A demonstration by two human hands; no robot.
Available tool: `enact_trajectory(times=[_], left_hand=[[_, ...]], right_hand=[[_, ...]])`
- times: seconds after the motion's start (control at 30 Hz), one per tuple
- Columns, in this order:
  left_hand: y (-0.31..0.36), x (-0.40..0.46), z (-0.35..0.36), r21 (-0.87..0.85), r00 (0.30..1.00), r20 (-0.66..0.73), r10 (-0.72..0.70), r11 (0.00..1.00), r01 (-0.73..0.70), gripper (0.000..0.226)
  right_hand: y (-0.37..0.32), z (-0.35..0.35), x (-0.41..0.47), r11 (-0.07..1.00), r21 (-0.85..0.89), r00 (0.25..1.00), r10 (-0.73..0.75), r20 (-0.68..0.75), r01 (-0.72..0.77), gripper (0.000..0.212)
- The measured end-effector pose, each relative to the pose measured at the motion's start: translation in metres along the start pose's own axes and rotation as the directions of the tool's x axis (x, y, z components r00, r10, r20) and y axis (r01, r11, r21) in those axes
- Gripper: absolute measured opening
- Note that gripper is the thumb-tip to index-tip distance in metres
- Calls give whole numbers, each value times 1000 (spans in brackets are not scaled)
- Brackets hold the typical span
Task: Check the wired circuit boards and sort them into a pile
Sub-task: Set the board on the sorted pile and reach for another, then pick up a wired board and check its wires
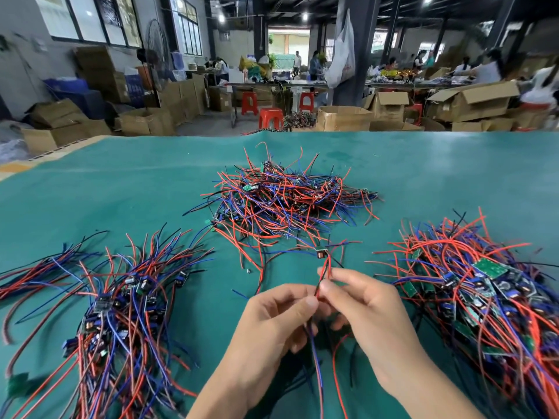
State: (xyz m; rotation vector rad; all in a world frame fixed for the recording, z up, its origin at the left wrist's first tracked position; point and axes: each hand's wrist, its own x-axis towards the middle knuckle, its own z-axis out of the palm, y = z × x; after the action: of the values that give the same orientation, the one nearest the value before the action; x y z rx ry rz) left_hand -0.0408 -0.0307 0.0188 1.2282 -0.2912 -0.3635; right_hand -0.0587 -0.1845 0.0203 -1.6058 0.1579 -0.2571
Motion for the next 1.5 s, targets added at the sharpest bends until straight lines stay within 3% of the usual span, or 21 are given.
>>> enact_trajectory(times=[0.1, 0.17, 0.27, 0.37, 0.47, 0.53, 0.6, 0.77, 0.87, 0.93, 1.03, 1.17, 1.33, 1.5], left_hand=[[2, -1, -1, -38, 997, 15, -78, 996, 79, 27], [3, -2, 2, -66, 996, 22, -85, 994, 86, 28], [4, -2, 4, -128, 998, -25, -54, 991, 50, 29], [5, -1, -1, -240, 995, -84, -47, 971, 26, 32], [6, -1, -3, -281, 995, -83, -47, 960, 22, 33], [8, -1, -2, -235, 998, -44, -45, 971, 34, 30], [8, -3, 0, -149, 998, 28, -56, 987, 60, 29], [9, -7, 2, -16, 942, 284, -179, 981, 192, 19], [9, -8, 1, -60, 931, 334, -149, 982, 179, 21], [9, -5, 0, -157, 967, 238, -87, 979, 127, 26], [5, -2, 0, -175, 996, 81, -37, 983, 51, 36], [2, 1, 0, -89, 999, -40, -36, 995, 33, 43], [3, -1, -1, -24, 991, 45, -129, 991, 130, 28], [4, -1, -1, -34, 988, 86, -132, 990, 135, 16]], right_hand=[[-3, -7, 10, 995, 103, 989, 9, -149, 7, 15], [0, -16, 17, 994, -109, 976, -31, -216, 7, 12], [5, -27, 16, 844, -536, 955, -158, -250, -1, 32], [-3, -26, 6, 775, -626, 891, -342, -298, 87, 19], [-6, -21, 2, 857, -482, 937, -299, -181, 180, 18], [-10, -13, -1, 957, -260, 990, -139, -23, 128, 18], [-7, -8, 1, 996, -84, 996, -30, 85, 37, 30], [-11, -15, 12, 995, 95, 999, 45, -26, -42, 63], [-13, -16, 12, 967, 205, 989, 146, 27, -149, 76], [-15, -16, 8, 971, 194, 987, 120, 111, -140, 73], [-15, -9, -4, 996, 86, 967, -17, 254, -5, 45], [-13, -5, -7, 998, 46, 980, -46, 195, 37, 15], [-10, -11, -4, 988, -94, 988, -113, 106, 123, 12], [-11, -14, -2, 995, -43, 996, -88, -20, 87, 17]])
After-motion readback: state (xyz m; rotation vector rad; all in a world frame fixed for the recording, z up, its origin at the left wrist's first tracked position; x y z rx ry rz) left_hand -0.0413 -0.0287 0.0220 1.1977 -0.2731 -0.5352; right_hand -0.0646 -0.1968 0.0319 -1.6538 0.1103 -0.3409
